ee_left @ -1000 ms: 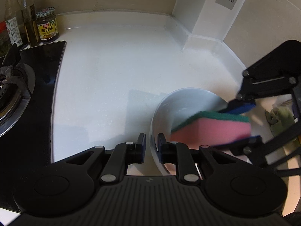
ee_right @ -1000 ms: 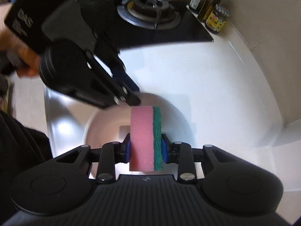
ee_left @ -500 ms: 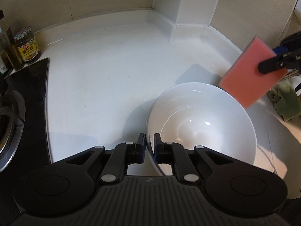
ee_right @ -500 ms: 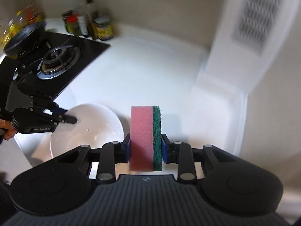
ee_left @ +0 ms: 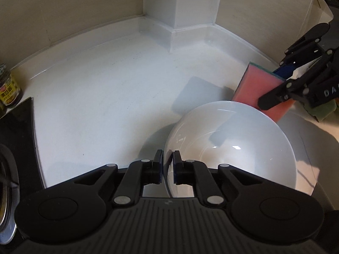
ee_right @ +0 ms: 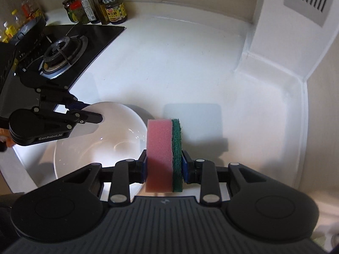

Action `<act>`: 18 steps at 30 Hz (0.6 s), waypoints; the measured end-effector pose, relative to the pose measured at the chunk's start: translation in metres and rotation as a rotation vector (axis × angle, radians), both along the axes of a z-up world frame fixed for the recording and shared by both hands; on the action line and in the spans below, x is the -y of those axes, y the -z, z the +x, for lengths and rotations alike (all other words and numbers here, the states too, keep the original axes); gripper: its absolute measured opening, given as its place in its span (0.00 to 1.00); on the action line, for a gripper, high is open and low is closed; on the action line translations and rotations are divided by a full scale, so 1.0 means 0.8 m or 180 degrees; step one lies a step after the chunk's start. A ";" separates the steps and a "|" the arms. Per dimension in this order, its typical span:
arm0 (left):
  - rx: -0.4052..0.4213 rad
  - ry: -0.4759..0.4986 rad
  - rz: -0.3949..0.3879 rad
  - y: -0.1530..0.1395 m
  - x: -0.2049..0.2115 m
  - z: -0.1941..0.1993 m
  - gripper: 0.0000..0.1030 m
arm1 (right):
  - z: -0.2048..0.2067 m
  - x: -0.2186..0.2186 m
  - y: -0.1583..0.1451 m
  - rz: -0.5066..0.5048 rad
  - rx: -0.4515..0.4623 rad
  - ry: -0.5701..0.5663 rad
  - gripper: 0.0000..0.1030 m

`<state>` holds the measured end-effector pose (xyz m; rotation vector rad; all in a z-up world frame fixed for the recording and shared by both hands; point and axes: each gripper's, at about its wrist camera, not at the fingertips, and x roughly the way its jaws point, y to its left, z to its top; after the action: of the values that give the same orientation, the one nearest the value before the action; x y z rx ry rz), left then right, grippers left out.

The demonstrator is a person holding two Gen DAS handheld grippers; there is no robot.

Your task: Clean bowl

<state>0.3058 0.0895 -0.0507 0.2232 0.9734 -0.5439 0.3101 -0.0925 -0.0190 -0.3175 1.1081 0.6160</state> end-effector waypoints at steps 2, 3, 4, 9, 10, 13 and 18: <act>-0.0026 -0.0088 0.0041 -0.001 0.002 -0.003 0.10 | -0.003 -0.005 0.001 -0.0065 0.0068 -0.0046 0.26; -0.0075 -0.0218 0.0049 -0.001 0.000 -0.005 0.11 | -0.004 -0.006 0.001 -0.0078 0.0096 -0.0060 0.26; -0.0128 -0.0372 0.0065 -0.002 -0.002 -0.009 0.15 | -0.005 -0.006 0.001 -0.0066 0.0107 -0.0060 0.25; -0.0240 -0.0745 0.0144 0.003 -0.008 -0.047 0.17 | -0.008 -0.001 0.004 0.0014 0.0108 -0.0013 0.25; -0.0240 -0.0749 0.0133 0.005 -0.008 -0.049 0.17 | -0.009 0.000 0.004 0.0035 0.0102 -0.0007 0.25; -0.0189 -0.0662 0.0198 0.013 -0.002 -0.043 0.12 | -0.011 0.000 0.004 0.0028 0.0119 -0.0033 0.25; -0.0085 -0.0345 0.0362 0.014 0.012 -0.013 0.12 | -0.007 -0.005 0.005 -0.0052 0.0164 -0.0119 0.26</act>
<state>0.2956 0.0801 -0.0622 0.2636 1.0374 -0.3937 0.3045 -0.0886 -0.0226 -0.3669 1.0600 0.6289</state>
